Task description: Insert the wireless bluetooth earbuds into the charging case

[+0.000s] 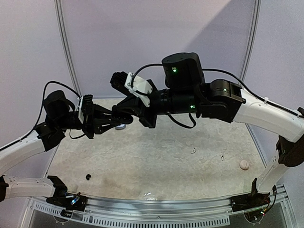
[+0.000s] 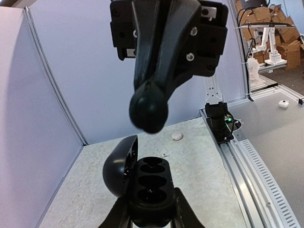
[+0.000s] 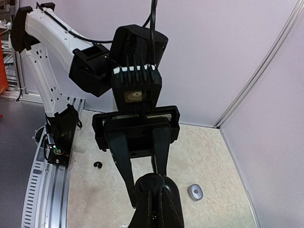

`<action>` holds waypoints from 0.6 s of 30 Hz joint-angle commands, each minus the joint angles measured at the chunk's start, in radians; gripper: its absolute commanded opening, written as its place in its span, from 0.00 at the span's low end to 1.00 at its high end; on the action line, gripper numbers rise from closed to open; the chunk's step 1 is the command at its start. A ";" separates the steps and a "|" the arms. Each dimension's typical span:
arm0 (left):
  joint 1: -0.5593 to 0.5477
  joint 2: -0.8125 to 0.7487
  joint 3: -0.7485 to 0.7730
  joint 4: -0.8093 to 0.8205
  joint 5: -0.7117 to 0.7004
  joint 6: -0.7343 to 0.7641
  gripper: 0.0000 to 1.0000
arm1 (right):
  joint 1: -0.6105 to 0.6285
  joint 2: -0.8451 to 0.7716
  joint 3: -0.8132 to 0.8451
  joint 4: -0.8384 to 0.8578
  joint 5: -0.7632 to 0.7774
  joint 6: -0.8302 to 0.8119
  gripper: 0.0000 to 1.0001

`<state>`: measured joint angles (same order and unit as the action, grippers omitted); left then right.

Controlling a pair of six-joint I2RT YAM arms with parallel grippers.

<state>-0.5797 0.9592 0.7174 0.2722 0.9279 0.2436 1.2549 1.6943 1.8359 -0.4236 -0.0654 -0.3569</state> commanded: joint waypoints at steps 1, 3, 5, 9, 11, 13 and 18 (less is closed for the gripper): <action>-0.002 -0.007 -0.011 0.069 -0.019 -0.002 0.00 | 0.003 -0.078 -0.030 0.041 -0.052 0.041 0.00; -0.003 -0.002 -0.028 0.139 -0.016 -0.020 0.00 | 0.004 -0.098 -0.042 0.049 -0.063 0.057 0.00; -0.006 0.005 -0.051 0.204 -0.006 -0.045 0.00 | 0.004 -0.115 -0.059 0.056 -0.070 0.080 0.00; -0.012 0.023 -0.096 0.297 -0.007 -0.106 0.00 | 0.004 -0.149 -0.106 0.057 -0.049 0.123 0.00; -0.015 0.031 -0.120 0.348 -0.009 -0.126 0.00 | 0.003 -0.161 -0.129 0.059 -0.036 0.137 0.00; -0.018 0.043 -0.138 0.392 -0.007 -0.137 0.00 | 0.004 -0.165 -0.137 0.061 -0.033 0.146 0.00; -0.022 0.056 -0.178 0.460 0.017 -0.127 0.00 | 0.003 -0.155 -0.135 0.046 -0.046 0.157 0.00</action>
<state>-0.5865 1.0069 0.5739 0.6258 0.9287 0.1295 1.2549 1.5455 1.7058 -0.3744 -0.1097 -0.2314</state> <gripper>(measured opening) 0.235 0.029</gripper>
